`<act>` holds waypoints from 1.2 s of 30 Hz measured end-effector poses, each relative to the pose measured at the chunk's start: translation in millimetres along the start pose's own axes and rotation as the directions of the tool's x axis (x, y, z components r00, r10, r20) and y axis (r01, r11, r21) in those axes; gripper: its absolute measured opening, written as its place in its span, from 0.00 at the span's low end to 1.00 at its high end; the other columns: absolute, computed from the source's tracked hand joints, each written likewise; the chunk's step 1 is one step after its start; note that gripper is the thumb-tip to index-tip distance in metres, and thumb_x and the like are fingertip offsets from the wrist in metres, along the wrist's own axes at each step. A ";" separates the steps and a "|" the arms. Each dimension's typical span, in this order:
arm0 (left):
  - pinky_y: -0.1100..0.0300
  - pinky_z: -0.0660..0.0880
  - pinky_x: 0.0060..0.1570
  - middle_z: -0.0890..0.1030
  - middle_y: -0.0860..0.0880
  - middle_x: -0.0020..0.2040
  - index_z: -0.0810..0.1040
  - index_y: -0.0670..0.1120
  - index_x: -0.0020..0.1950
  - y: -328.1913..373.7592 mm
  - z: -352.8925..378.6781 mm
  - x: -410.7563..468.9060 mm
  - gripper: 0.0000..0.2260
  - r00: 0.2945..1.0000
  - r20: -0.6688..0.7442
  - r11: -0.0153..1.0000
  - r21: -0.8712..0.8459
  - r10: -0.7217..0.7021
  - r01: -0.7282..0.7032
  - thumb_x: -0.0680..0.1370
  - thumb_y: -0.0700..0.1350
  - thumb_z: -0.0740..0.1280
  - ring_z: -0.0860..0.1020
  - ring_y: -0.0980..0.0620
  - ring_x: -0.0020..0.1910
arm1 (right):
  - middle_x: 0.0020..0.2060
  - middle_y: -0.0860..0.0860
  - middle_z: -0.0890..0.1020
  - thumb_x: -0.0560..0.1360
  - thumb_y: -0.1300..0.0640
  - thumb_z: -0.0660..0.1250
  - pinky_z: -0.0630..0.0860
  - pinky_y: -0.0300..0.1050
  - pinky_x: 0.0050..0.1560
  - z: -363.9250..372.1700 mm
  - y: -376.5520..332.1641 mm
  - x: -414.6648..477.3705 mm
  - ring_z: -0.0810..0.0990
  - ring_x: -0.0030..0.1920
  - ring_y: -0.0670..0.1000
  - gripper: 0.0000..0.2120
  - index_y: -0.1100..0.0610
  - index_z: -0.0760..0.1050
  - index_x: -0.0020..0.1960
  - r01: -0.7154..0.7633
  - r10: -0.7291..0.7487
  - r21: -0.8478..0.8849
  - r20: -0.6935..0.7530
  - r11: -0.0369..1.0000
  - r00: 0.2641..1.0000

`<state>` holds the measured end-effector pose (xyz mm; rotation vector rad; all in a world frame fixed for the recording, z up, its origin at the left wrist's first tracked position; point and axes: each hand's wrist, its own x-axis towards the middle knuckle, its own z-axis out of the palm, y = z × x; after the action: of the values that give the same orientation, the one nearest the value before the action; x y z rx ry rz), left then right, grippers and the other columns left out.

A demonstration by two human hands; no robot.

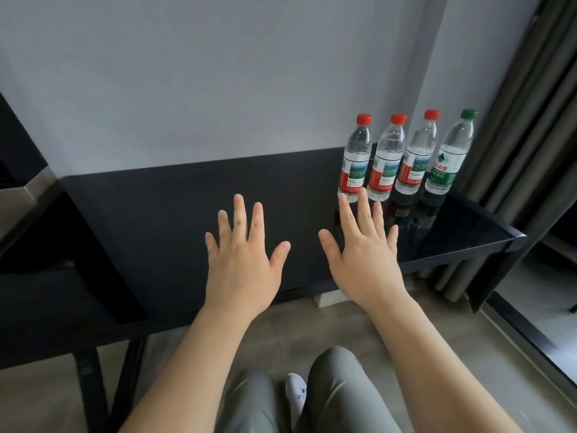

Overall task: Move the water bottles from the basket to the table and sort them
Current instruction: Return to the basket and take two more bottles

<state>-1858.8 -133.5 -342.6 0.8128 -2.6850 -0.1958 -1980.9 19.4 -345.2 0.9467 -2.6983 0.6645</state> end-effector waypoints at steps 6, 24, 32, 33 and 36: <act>0.38 0.50 0.79 0.34 0.47 0.83 0.40 0.51 0.84 -16.1 27.3 30.0 0.36 0.996 0.082 1.000 -0.013 -0.022 0.023 0.81 0.67 0.44 0.42 0.39 0.83 | 0.83 0.48 0.36 0.84 0.34 0.47 0.41 0.65 0.79 40.3 -2.5 30.2 0.36 0.82 0.57 0.35 0.45 0.38 0.84 -0.031 0.030 0.014 0.109 0.999 0.994; 0.38 0.50 0.80 0.33 0.46 0.83 0.40 0.51 0.84 -88.4 -149.3 182.6 0.37 0.920 0.249 0.953 0.099 -0.301 0.285 0.80 0.67 0.46 0.42 0.41 0.83 | 0.83 0.49 0.37 0.83 0.34 0.49 0.43 0.64 0.81 -32.6 -150.8 224.7 0.36 0.83 0.56 0.37 0.46 0.38 0.84 0.165 -0.202 0.125 0.411 0.978 0.889; 0.39 0.48 0.80 0.35 0.47 0.83 0.41 0.52 0.84 -132.2 -285.7 118.4 0.36 0.825 0.060 0.822 0.160 -0.561 0.547 0.81 0.66 0.49 0.41 0.44 0.83 | 0.83 0.49 0.37 0.83 0.35 0.45 0.42 0.64 0.80 -91.5 -268.3 233.1 0.37 0.83 0.57 0.35 0.47 0.36 0.84 0.434 -0.484 0.217 0.433 0.875 0.760; 0.39 0.49 0.80 0.35 0.47 0.83 0.41 0.52 0.84 -139.6 -293.3 103.4 0.36 0.791 0.037 0.784 0.163 -0.611 0.598 0.81 0.66 0.49 0.42 0.44 0.83 | 0.83 0.50 0.37 0.84 0.35 0.45 0.42 0.64 0.80 -90.9 -283.1 228.0 0.37 0.83 0.57 0.35 0.47 0.36 0.84 0.472 -0.525 0.233 0.436 0.850 0.731; 0.38 0.49 0.80 0.35 0.47 0.83 0.41 0.52 0.84 -157.9 -310.9 51.4 0.36 0.661 0.004 0.652 0.169 -0.751 0.739 0.81 0.66 0.48 0.42 0.42 0.83 | 0.83 0.50 0.37 0.84 0.35 0.44 0.42 0.65 0.80 -88.2 -329.8 205.9 0.37 0.83 0.57 0.35 0.47 0.36 0.84 0.575 -0.648 0.306 0.444 0.758 0.618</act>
<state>-1709.6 -304.2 -72.7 1.9781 -2.2625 -0.2058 -1927.6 -278.2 -85.4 2.2464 -2.4344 0.4722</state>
